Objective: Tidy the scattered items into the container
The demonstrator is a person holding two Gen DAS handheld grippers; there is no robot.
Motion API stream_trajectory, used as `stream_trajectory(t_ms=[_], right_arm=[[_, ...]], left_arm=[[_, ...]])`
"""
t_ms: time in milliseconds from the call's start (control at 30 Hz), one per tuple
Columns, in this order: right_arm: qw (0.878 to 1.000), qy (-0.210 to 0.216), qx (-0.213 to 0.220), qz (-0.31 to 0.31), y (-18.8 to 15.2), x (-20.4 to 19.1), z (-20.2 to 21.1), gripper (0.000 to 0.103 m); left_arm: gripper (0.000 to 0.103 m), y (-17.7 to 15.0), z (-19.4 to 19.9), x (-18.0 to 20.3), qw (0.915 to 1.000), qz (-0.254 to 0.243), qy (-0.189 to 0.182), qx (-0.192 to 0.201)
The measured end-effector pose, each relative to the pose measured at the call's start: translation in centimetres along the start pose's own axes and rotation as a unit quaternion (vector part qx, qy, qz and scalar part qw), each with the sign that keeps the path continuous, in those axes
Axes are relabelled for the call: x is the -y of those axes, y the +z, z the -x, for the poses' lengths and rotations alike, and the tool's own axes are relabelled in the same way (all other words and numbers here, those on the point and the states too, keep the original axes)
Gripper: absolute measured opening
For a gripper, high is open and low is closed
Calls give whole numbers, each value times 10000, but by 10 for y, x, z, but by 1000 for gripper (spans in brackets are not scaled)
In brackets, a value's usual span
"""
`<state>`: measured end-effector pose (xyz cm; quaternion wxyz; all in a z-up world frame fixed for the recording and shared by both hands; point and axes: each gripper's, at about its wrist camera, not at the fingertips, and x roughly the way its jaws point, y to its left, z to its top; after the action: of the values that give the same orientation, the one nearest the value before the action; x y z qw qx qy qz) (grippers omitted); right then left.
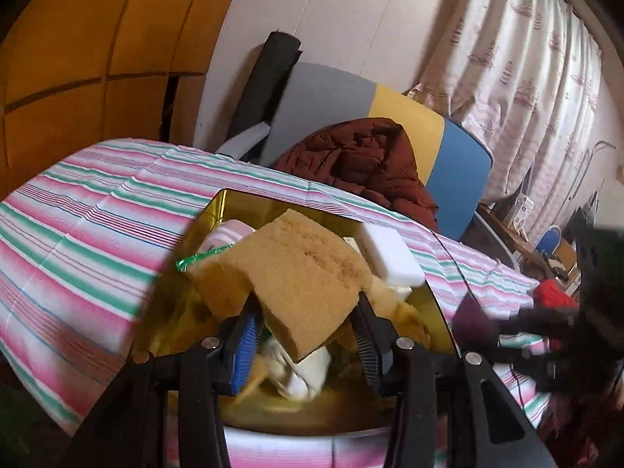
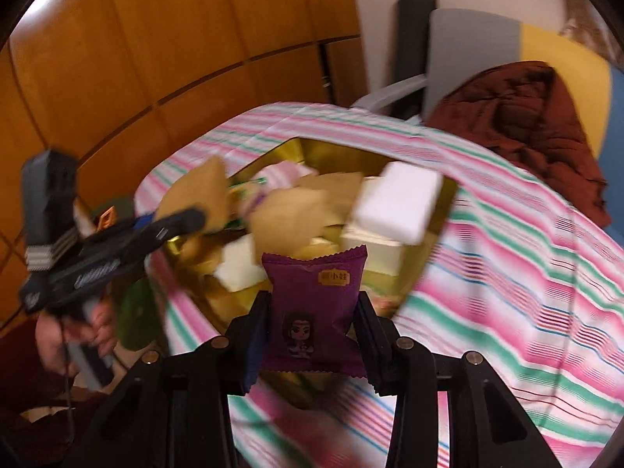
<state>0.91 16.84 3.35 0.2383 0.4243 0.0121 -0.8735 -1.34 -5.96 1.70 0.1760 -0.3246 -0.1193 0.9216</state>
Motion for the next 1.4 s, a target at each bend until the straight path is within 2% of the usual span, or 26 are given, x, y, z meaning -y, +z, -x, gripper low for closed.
stream_trajectory(t_ms=[133,333,467,533,700,933,1067,1133,1300,1400], right_arm=[[9993,276,-198,160,5,-24,-19,43],[9984,398,-332,220,14,-42,-46,43],[9984,362,-413,111,15,-39,-62,45],[9986,325,-428,-14,15,-35,-65,55],[9957,656,-239,-614,10,-17,-50,66],[9950,542,5,-838,1,-8,-30,66],[9971,358,77,-668,1,-14,-30,58],[9972,432,110,-598,5,-15,-32,49],[9982,412,72,-427,21,-24,-50,45],[9990,232,-96,-358,31,-27,-74,41]], left_arm=[[46,19,-20,-12,9997,205,-42,-132],[49,34,-42,-3,9994,-49,-119,-317],[55,34,-53,-10,9977,204,113,-638],[56,32,-51,-17,9964,426,212,-699],[58,30,-29,-25,9967,581,212,-533],[58,24,-3,-25,9960,655,566,-217],[58,17,3,-23,9948,565,783,-321],[58,10,9,-23,9946,566,808,-334],[58,0,20,-17,9916,427,1165,-356],[58,-4,26,-13,9902,376,1287,-394]])
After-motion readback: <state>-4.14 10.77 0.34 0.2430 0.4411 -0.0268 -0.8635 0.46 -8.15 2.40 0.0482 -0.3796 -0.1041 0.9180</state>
